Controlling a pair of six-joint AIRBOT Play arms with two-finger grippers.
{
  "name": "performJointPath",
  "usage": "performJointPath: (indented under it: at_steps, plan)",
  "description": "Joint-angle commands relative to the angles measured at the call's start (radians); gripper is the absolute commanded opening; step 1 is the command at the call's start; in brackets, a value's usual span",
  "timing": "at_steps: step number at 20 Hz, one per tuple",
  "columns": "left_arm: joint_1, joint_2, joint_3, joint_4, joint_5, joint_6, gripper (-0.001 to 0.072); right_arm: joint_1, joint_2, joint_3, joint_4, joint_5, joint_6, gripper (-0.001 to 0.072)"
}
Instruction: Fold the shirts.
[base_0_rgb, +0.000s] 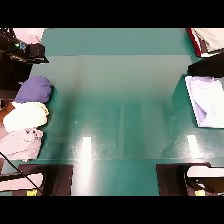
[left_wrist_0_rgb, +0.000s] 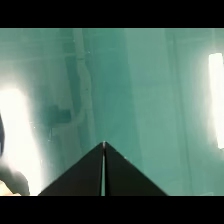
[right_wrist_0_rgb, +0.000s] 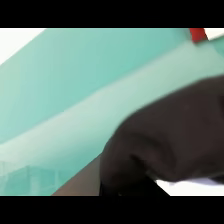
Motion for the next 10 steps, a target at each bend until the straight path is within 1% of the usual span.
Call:
performJointPath:
  at_steps: [1, 3, 5, 7, 10]
  plan:
    - [0.0, 0.0, 0.0, 0.001, -0.019, 0.008, 0.0026, 0.011, 0.001, 0.113, -0.043, 0.089, 0.055, 0.0016]
    - [0.0, 0.0, 0.0, 0.001, -0.024, 0.009, 0.0026, 0.011, 0.013, 0.136, -0.14, 0.153, 0.105, 0.0016]
    - [0.0, 0.0, 0.0, 0.0, -0.024, 0.027, 0.0026, 0.011, 0.041, 0.118, -0.216, 0.197, 0.117, 0.0016]
    - [0.0, 0.0, 0.0, 0.0, -0.024, 0.027, 0.0026, 0.011, 0.084, 0.063, -0.282, 0.246, 0.121, 0.0016]
    - [0.0, 0.0, 0.0, 0.0, -0.024, 0.034, 0.0026, -0.003, 0.154, -0.055, -0.377, 0.316, 0.168, 0.0018]
